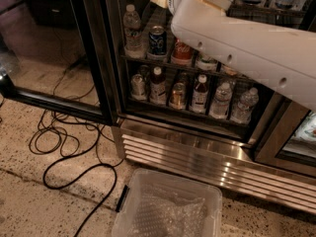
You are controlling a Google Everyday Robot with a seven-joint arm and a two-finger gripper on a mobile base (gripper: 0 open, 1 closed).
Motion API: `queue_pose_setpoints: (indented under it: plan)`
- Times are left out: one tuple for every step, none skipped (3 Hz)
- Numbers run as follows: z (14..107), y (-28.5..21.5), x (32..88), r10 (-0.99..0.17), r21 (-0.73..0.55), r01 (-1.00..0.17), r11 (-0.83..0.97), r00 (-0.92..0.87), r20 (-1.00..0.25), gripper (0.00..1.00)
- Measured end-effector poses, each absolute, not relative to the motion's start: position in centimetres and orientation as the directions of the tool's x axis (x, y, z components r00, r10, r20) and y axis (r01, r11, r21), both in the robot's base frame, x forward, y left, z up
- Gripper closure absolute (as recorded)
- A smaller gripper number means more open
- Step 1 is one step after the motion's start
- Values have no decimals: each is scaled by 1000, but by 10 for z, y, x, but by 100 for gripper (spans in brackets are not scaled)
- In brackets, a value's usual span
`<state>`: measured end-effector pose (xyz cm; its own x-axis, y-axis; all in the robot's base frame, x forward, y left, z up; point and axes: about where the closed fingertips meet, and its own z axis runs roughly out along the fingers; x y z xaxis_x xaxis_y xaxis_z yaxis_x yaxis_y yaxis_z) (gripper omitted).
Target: Pick green can from top shelf of fridge
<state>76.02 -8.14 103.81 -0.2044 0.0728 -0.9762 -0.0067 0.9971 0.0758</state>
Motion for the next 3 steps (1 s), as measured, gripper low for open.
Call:
queue_pose_setpoints:
  plan:
    - [1046,-83,770,31,31,2,1000,-158,-987,10]
    - [1054,-85,778,4,2,12,1000,-121,-993,17]
    - [1060,-83,787,-18,-20,14,1000,-89,-996,21]
